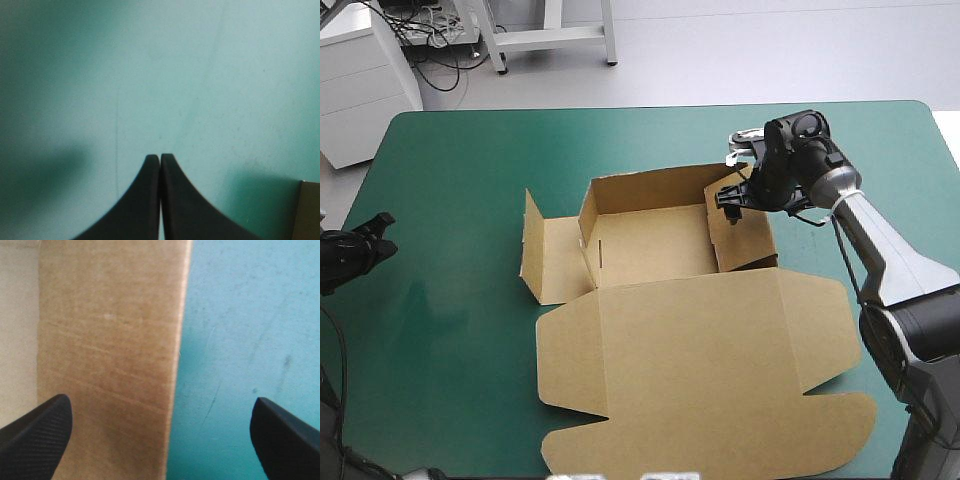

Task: Fold the box

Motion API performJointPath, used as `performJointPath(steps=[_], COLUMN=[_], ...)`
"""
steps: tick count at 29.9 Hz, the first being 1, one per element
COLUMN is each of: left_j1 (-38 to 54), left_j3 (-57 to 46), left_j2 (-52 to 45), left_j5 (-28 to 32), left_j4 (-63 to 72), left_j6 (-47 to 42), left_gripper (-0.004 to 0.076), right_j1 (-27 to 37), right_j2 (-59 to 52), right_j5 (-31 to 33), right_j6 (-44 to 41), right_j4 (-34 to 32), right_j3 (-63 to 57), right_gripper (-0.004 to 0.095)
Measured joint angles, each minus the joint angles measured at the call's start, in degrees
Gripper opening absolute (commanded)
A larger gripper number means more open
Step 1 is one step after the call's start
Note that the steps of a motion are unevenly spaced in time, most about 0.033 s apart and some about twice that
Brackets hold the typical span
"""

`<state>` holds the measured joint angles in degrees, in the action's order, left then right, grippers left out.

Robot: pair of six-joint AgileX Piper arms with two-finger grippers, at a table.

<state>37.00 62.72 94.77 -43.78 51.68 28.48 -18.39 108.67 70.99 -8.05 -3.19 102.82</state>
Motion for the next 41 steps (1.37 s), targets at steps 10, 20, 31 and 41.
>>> performJointPath(steps=[10, 20, 31, 41], left_j1=[0.00, 0.00, 0.00, 0.00], left_j3=[0.00, 0.00, 0.00, 0.00], left_j2=[0.00, 0.00, 0.00, 0.00], left_j5=[0.00, -0.26, -0.27, -2.63], left_j4=[0.06, 0.18, 0.23, 1.57], left_j6=[0.00, 0.00, 0.00, 0.16], left_gripper=[-0.0032, -0.0032, -0.0032, -0.0032], right_j1=[3.19, 3.19, 3.19, 3.20], right_j2=[0.00, 4.34, 5.60, 5.60], right_j5=[0.00, -0.19, -0.43, -0.43], right_j6=[1.86, 3.71, 4.19, 4.88], right_j4=[5.30, 6.08, 7.25, 8.47], right_j3=[0.00, 0.00, -0.17, -0.17], right_gripper=[0.0887, 0.0887, 0.0546, -0.0004])
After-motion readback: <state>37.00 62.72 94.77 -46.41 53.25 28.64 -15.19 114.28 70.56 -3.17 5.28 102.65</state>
